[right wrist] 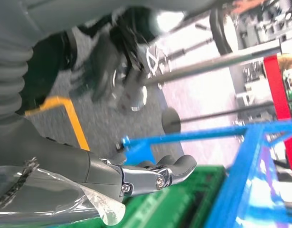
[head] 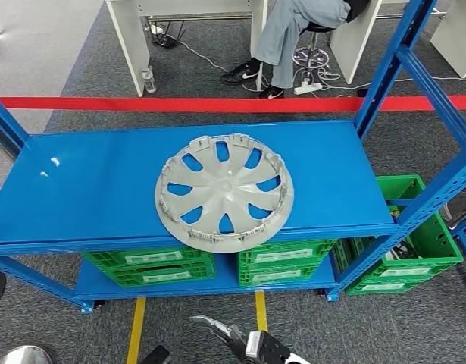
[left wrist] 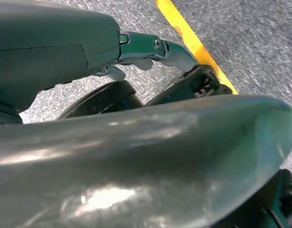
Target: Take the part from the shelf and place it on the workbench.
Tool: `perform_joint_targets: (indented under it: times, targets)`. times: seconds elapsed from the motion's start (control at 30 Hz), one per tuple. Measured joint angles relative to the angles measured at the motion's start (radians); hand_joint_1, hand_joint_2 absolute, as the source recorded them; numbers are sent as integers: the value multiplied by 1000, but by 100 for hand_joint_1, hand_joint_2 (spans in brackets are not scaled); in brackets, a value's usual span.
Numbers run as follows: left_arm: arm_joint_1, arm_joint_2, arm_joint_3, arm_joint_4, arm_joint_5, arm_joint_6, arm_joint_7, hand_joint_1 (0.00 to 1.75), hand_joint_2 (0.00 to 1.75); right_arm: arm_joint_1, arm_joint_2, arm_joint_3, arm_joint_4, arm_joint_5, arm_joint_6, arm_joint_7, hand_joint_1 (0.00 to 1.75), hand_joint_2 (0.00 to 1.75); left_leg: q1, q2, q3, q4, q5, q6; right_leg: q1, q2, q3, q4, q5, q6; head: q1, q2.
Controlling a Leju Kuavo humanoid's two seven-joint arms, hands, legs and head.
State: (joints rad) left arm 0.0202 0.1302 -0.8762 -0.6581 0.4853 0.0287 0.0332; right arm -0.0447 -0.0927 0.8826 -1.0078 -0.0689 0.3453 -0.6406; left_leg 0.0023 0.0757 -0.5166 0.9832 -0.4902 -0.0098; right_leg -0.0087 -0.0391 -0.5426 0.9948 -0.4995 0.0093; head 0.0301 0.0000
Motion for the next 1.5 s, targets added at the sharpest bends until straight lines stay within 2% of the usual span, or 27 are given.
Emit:
perform_joint_targets:
  times: [0.43, 1.0, 1.17, 1.23, 1.33, 1.5]
  targets:
    - [-22, -105, -88, 187, 7, 106, -112, 0, 0, 39, -10, -37, -215, 200, -301, 51, 0, 175, 0, 0, 0, 0, 0, 0, 0, 0, 0, 0, 0, 0, 0, 0]
    - [-40, -157, -168, 277, 8, 210, -191, 0, 0, 73, -12, -41, -406, 581, -795, 129, 0, 175, 0, 0, 0, 0, 0, 0, 0, 0, 0, 0, 0, 0, 0, 0]
    - [-43, -161, -177, 285, 5, 223, -204, 0, 0, 77, -13, -42, -427, 654, -878, 147, 0, 175, 0, 0, 0, 0, 0, 0, 0, 0, 0, 0, 0, 0, 0, 0]
    - [-45, -163, -181, 288, -2, 228, -213, 0, 0, 75, -13, -45, -428, 739, -935, 168, 0, 175, 0, 0, 0, 0, 0, 0, 0, 0, 0, 0, 0, 0, 0, 0]
    - [-51, -167, -196, 295, -19, 238, -229, 0, 0, 79, -10, -66, -431, 949, -1003, 207, 0, 175, -1, 0, 0, 0, 0, 0, 0, -1, 0, 0, 0, 0, 0, 0]
    - [-61, -176, -220, 312, -38, 252, -250, 0, 0, 119, 31, -162, -440, 1225, -1009, 233, 0, 175, 0, 0, 0, 0, 0, 0, 0, -1, 0, 0, 0, 0, 0, 0]
